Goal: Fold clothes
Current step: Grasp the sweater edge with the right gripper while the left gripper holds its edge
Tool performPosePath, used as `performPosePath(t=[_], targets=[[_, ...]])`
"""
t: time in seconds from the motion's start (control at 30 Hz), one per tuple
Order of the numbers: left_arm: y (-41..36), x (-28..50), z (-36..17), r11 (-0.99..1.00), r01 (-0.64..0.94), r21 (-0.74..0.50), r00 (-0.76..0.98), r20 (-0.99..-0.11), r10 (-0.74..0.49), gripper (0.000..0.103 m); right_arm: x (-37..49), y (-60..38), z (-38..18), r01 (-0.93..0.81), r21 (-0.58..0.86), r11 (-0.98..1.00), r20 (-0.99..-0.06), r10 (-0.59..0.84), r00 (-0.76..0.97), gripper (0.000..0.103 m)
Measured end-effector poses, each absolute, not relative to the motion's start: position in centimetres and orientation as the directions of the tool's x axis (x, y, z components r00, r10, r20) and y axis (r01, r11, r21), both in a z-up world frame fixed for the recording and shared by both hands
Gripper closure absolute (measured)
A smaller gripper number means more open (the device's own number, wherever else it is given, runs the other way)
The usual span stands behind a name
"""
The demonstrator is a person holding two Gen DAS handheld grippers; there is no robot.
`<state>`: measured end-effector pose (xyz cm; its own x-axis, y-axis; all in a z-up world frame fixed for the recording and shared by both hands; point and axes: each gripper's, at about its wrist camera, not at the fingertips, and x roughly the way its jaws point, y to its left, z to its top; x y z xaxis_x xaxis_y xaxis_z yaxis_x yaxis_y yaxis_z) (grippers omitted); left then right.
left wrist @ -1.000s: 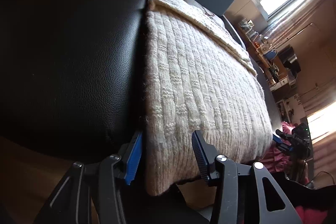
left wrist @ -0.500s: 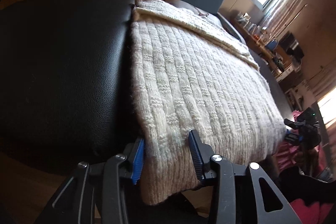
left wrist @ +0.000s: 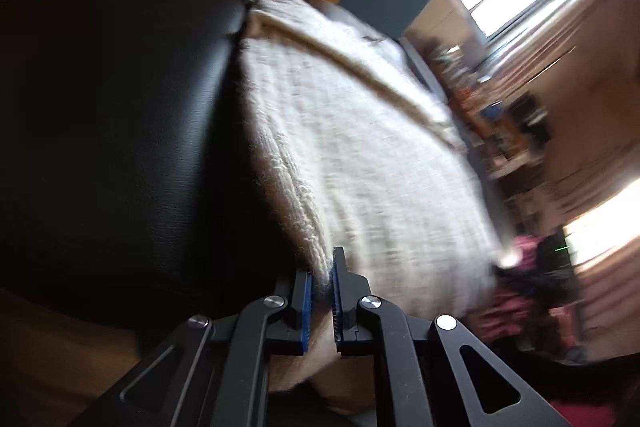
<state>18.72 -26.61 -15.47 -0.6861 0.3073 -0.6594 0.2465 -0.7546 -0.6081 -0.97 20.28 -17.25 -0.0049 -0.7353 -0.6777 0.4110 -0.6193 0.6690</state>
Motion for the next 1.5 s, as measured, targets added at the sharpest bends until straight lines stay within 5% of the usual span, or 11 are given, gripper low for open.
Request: performPosePath(t=[0.17,0.27,0.4,0.43,0.6,0.87,1.33,1.5], targets=[[-27.3,18.7,-17.0,-0.746,0.316,-0.586,-0.664,-0.698,0.267,0.094,-0.6,20.2,-17.4,0.430,0.682,-0.591,-0.649,-0.761,-0.017,0.091],[-27.2,18.9,-16.9,-0.748,0.317,-0.584,-0.665,-0.699,0.264,0.094,-0.5,21.0,-17.9,0.347,0.758,-0.553,-0.591,-0.807,0.004,0.077],[-27.4,18.9,-16.8,-0.740,0.322,-0.590,-0.656,-0.703,0.275,0.094,-0.9,21.1,-18.2,0.276,0.778,-0.564,-0.592,-0.805,0.023,0.080],[-27.3,18.8,-16.8,-0.741,0.323,-0.589,-0.655,-0.704,0.274,0.094,-0.8,21.2,-18.0,0.278,0.759,-0.589,-0.617,-0.787,0.015,0.097],[-26.0,18.9,-15.8,-0.794,0.289,-0.535,-0.659,-0.713,0.240,0.097,0.1,19.8,-15.8,0.339,0.703,-0.626,-0.662,-0.749,-0.010,0.097],[-28.6,18.4,-12.7,-0.635,0.176,-0.752,-0.758,-0.515,0.400,0.097,-1.8,18.9,-12.7,0.374,0.790,-0.485,-0.530,-0.848,0.021,0.098],[-34.9,7.4,-5.3,-0.543,0.010,-0.840,-0.835,-0.306,0.457,0.097,-16.1,13.8,-7.4,0.372,0.868,-0.330,-0.322,-0.943,-0.087,0.098],[-38.8,-1.3,-4.7,-0.568,0.061,-0.820,-0.845,-0.346,0.408,0.097,-25.4,11.9,-12.0,0.202,0.872,-0.446,-0.417,-0.893,-0.169,0.097]])
